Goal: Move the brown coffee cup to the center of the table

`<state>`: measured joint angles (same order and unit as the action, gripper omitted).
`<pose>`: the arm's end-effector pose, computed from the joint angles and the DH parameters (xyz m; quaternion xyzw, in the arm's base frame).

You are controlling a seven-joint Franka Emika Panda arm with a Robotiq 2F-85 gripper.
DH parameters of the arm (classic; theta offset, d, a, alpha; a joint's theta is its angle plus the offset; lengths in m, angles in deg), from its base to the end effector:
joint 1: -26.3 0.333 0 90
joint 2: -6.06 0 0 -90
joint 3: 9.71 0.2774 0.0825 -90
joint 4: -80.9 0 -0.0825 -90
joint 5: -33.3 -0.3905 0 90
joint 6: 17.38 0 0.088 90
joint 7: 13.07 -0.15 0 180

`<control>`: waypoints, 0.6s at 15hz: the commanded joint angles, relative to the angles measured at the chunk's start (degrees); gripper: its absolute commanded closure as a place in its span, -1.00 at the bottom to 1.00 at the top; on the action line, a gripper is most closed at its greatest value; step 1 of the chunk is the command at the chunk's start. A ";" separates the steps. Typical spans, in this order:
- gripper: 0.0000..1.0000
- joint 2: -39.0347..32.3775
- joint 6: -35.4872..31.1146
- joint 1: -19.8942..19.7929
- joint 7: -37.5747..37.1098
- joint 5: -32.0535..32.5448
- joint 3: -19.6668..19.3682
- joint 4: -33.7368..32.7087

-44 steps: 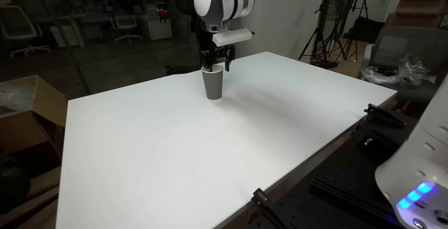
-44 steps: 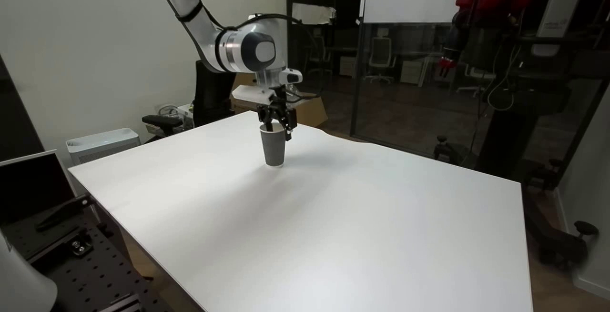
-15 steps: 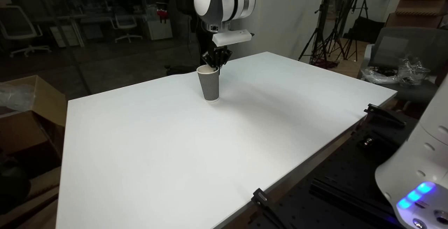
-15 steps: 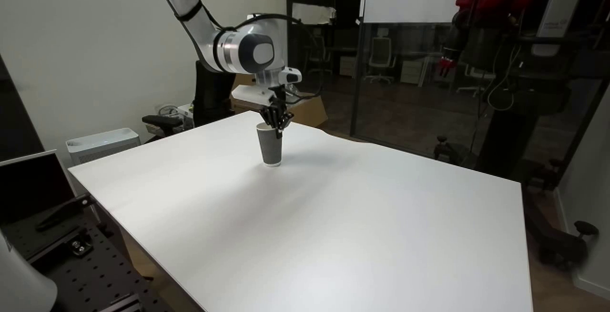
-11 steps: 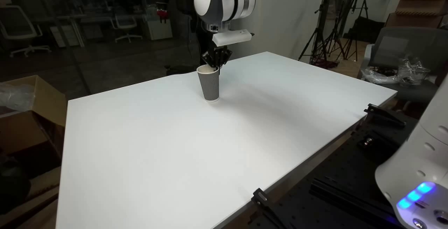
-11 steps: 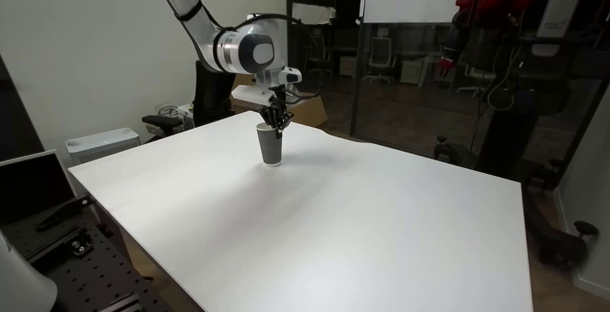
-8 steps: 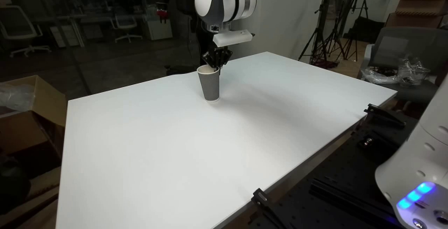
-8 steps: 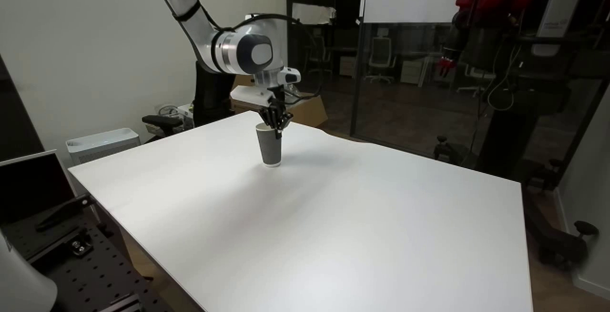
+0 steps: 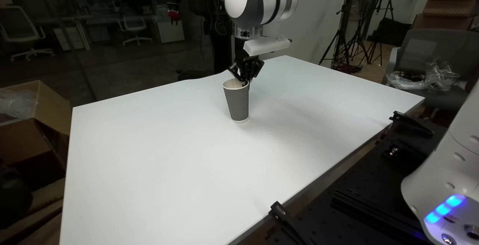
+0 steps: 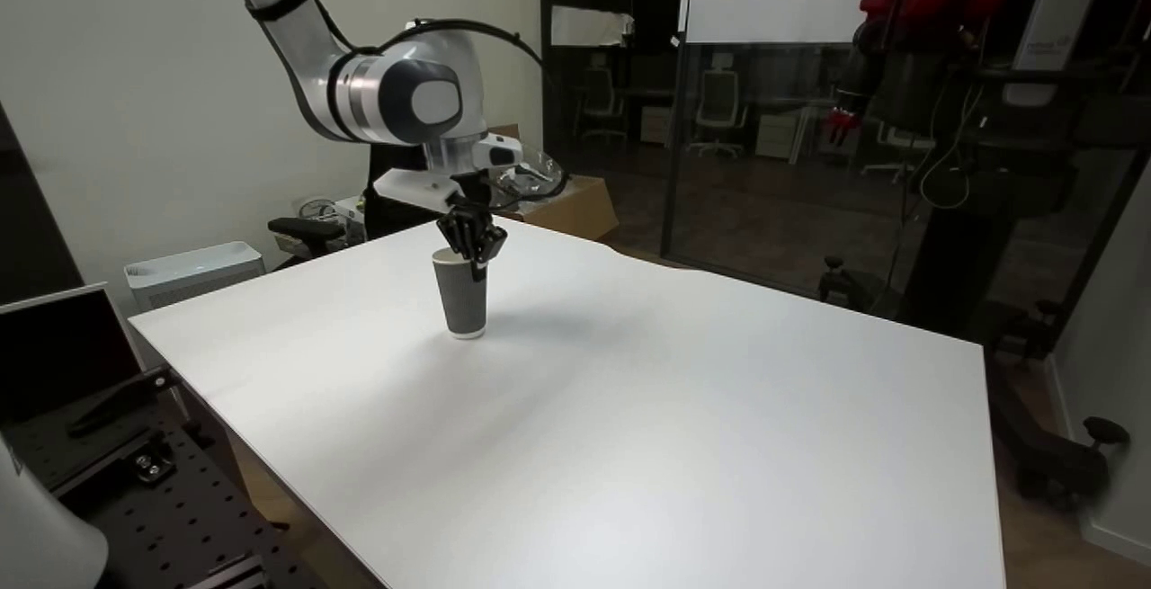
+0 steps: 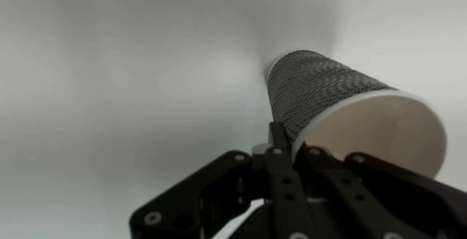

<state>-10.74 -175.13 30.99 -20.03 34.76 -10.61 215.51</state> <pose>0.5213 0.0346 0.1320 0.9983 -0.0157 0.0558 0.0025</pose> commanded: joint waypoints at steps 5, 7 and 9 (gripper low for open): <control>0.98 6.66 -12.07 2.37 -8.76 6.55 -3.93 13.32; 0.98 6.65 -14.76 2.83 -8.89 6.85 -5.06 14.10; 0.98 6.74 -16.25 3.29 -8.75 6.75 -6.01 14.61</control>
<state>-4.95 -188.97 32.82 -26.17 40.12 -14.66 228.57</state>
